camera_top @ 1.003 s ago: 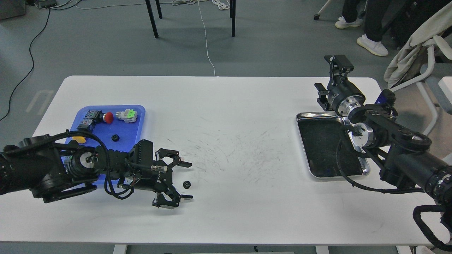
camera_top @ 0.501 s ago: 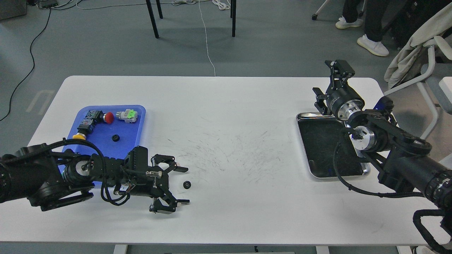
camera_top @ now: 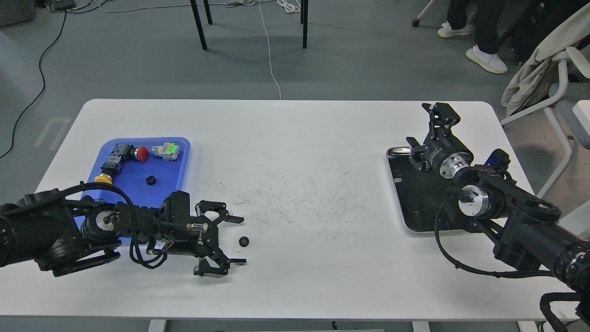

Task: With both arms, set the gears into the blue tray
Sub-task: 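Align the open left gripper over the black part on the table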

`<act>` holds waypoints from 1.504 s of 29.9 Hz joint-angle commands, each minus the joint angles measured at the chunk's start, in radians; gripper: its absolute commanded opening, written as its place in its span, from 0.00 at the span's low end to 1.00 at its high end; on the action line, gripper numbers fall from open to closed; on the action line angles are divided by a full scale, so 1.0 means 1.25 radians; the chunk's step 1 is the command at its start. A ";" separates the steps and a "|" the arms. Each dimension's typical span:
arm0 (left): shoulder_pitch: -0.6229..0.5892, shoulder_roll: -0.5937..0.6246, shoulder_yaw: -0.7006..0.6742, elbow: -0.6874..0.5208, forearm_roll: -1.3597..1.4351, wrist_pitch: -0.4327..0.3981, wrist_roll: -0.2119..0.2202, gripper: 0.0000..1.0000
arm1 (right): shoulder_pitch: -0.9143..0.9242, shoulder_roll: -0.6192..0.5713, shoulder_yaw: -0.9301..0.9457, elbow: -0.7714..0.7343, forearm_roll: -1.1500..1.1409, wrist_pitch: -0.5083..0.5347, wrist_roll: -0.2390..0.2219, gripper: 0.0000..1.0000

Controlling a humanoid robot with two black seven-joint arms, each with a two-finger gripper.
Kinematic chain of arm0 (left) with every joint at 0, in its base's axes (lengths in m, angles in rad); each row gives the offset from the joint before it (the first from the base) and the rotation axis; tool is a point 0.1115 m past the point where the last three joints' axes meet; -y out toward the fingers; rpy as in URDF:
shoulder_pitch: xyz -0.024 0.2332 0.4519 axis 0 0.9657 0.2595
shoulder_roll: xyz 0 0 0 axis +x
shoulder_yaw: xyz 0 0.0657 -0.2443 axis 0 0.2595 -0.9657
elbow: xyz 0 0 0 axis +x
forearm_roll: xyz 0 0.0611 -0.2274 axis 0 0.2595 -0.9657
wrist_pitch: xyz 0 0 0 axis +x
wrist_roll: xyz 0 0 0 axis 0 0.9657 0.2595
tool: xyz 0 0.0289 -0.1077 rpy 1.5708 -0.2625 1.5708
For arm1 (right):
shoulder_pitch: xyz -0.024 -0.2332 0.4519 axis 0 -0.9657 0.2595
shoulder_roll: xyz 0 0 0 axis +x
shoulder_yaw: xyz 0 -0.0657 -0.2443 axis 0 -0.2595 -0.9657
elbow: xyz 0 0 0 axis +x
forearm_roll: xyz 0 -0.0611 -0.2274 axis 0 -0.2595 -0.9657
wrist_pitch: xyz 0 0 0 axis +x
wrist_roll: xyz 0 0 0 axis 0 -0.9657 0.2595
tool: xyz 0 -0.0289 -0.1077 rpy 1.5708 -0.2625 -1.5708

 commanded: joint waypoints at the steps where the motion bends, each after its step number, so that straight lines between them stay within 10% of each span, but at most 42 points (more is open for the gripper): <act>1: 0.000 0.000 0.002 -0.001 -0.002 0.011 0.000 0.81 | 0.001 -0.001 -0.002 -0.001 -0.001 -0.001 0.001 0.95; 9: -0.008 0.022 0.010 -0.002 -0.009 0.011 0.000 0.57 | 0.007 0.002 -0.007 -0.003 -0.002 0.001 0.001 0.95; 45: -0.008 0.018 0.038 -0.014 -0.020 0.011 0.000 0.28 | 0.014 -0.006 -0.017 -0.002 -0.007 0.004 -0.009 0.95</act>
